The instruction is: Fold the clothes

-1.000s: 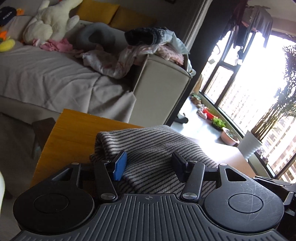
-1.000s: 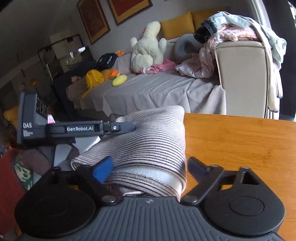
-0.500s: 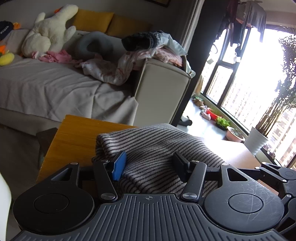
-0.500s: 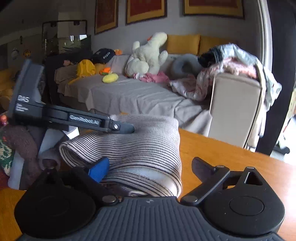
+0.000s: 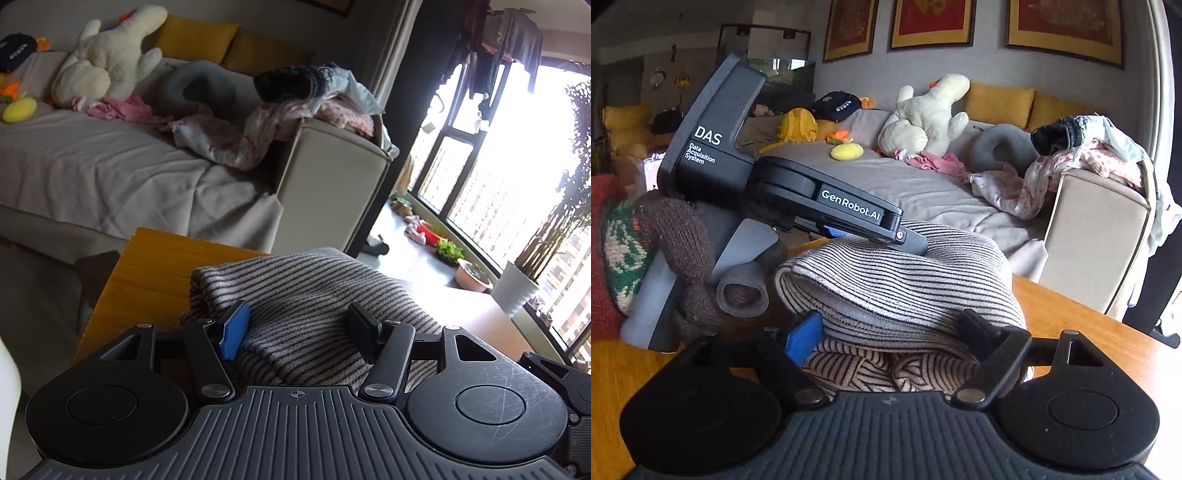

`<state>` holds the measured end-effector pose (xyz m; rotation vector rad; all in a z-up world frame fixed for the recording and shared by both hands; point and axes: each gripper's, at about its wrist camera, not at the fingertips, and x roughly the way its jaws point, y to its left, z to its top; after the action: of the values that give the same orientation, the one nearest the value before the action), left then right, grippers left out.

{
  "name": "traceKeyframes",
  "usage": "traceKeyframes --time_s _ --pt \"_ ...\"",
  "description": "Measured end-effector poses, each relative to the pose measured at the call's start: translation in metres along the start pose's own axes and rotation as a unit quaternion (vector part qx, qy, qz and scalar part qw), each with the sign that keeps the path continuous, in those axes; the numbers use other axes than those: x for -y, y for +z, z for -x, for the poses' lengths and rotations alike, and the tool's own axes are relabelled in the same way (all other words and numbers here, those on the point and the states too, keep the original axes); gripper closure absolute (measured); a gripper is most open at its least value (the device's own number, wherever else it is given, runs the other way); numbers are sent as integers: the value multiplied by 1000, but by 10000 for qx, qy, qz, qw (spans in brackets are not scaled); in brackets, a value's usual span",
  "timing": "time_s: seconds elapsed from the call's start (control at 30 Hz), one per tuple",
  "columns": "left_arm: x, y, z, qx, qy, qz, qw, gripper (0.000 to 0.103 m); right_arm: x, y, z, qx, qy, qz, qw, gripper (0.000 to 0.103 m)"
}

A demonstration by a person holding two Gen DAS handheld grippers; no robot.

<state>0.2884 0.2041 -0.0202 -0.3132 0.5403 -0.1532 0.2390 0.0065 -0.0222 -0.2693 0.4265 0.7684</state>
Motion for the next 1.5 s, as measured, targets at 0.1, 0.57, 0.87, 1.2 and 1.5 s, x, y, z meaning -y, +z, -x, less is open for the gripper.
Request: traceKeyframes --time_s 0.1,0.57,0.87,1.2,1.5 --pt "1 -1 1 10 11 -45 10000 38 5 0 14 90 5 -252 9996 20" --pt "0 -1 -1 15 3 -18 10000 38 85 -17 -5 -204 585 -2906 9548 11" --pt "-11 3 -1 -30 -82 281 9996 37 82 -20 -12 -474 651 -2667 9604 34" --pt "12 0 26 153 402 154 9990 28 66 -33 13 -188 244 -2244 9740 0" --pt "60 -77 95 61 576 394 9975 6 93 -62 51 -297 -173 -2944 9551 0"
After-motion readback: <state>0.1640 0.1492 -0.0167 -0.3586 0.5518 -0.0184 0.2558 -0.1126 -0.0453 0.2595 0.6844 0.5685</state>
